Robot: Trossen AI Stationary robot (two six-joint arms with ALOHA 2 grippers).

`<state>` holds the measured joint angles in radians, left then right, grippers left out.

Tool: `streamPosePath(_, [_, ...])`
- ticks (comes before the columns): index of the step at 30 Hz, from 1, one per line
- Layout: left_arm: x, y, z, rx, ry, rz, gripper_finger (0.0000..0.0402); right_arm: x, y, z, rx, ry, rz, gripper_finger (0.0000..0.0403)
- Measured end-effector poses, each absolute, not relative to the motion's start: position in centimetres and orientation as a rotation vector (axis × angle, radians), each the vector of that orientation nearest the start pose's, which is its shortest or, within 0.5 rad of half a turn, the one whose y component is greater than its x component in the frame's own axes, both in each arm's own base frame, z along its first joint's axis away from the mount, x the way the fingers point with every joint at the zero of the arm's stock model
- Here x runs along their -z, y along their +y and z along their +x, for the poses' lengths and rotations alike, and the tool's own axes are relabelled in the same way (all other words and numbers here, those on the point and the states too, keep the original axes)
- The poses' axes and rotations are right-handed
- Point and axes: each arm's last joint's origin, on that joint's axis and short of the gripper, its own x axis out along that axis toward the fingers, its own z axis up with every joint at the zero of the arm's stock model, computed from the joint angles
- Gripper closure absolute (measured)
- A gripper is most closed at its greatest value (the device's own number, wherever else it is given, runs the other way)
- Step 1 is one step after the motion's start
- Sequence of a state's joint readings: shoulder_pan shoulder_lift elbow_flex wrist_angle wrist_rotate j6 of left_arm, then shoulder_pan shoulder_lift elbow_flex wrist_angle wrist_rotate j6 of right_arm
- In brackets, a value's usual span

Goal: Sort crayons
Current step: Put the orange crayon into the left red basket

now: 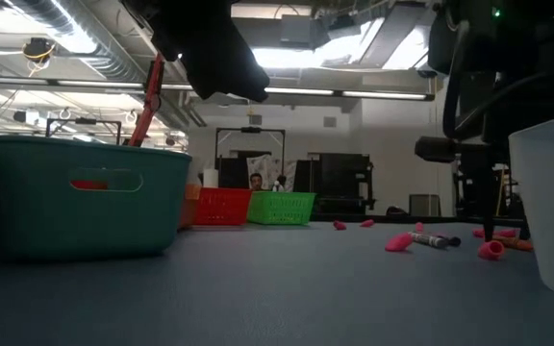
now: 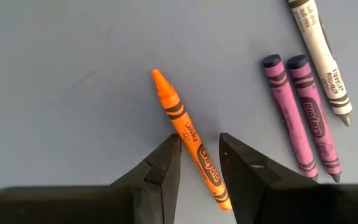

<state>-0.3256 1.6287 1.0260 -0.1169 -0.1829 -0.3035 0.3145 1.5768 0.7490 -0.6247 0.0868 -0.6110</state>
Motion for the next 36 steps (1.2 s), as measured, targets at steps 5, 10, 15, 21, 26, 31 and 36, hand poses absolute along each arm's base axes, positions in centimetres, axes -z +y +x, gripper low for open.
streamPosePath(5, [-21.4, -10.4, 32.7, 0.015, 0.705, -0.103, 0.0294, -13.1, 7.3, 23.1, -0.625, 1.346, -0.786, 0.0288])
streamPosePath(10, [-21.4, -10.3, 32.7, -0.026, 0.694, -0.088, 0.0294, -13.1, 7.3, 23.1, -0.638, 1.346, -0.772, 0.0291])
streamPosePath(15, [-21.5, -10.2, 32.8, -0.078, 0.673, -0.071, 0.0294, -13.1, 7.3, 23.0, -0.659, 1.35, -0.753, 0.0332])
streamPosePath(21, [-21.8, -10.1, 33.0, -0.105, 0.631, -0.074, 0.0294, -13.0, 7.3, 23.0, -0.66, 1.351, -0.753, 0.0387])
streamPosePath(26, [-22.1, -9.7, 33.4, -0.111, 0.589, -0.094, 0.0294, -13.0, 7.3, 23.0, -0.661, 1.35, -0.752, 0.0388])
streamPosePath(31, [-22.4, -9.3, 33.7, -0.122, 0.562, -0.108, 0.0294, -13.3, 7.4, 23.3, -0.612, 1.358, -0.696, 0.0367])
streamPosePath(36, [-22.4, -8.9, 33.8, -0.132, 0.557, -0.112, 0.0294, -14.2, 7.7, 24.1, -0.562, 1.353, -0.634, 0.0365])
